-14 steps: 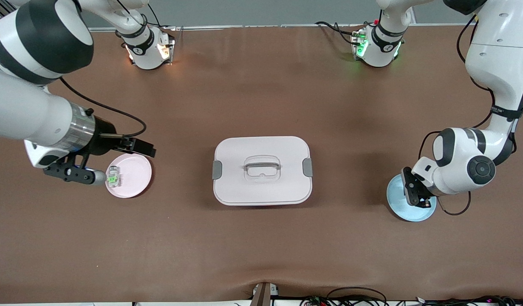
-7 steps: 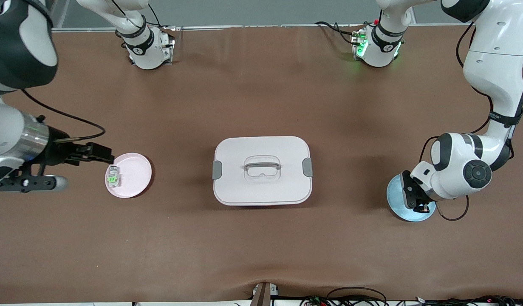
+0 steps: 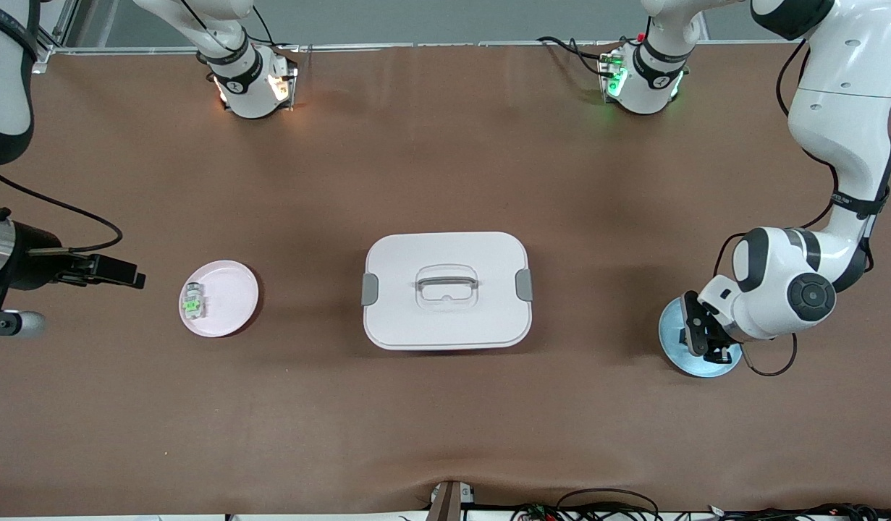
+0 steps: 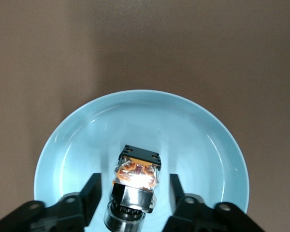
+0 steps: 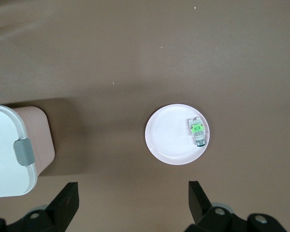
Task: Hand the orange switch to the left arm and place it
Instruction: 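Lower the switch onto the blue plate and open the left gripper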
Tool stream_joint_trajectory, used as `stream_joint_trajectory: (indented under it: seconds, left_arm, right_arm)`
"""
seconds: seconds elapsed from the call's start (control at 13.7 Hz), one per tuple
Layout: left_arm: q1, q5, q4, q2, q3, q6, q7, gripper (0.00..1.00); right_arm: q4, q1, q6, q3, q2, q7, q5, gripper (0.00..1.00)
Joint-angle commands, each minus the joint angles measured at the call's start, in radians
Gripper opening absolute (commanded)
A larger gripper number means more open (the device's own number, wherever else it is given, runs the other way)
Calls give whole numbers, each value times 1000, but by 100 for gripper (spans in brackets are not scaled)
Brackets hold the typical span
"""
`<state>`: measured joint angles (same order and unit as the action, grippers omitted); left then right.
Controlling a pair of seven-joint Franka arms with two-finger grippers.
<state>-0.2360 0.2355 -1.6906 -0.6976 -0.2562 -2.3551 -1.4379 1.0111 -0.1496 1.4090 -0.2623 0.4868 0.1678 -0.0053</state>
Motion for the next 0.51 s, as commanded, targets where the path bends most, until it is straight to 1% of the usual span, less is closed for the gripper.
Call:
stream_joint_trajectory:
  seconds: [0.0,0.07,0.15,0.29,0.44]
  left_arm:
    - [-2,16,16,-7,-5,-3,0,75]
    - [-2,10,17,-2,-5,-3,-1,100]
    - [-3,4,19,6,-5,2,2,100]
    - [-8,-10,26,24,-8,25,28,100]
    - [-5,-51,26,53,-8,63,136,100]
  right_arm:
    - [29,-25,1,-15,-22,-8,-30,100]
    - [40,-28,-2,-15,-22,-8,-38,100]
    - [61,-37,-4,-15,-24,-7,-45,100]
    - [64,-42,-16,-15,-25,-4,-56,100]
    - [63,-50,-21,-17,-25,4,-50,100]
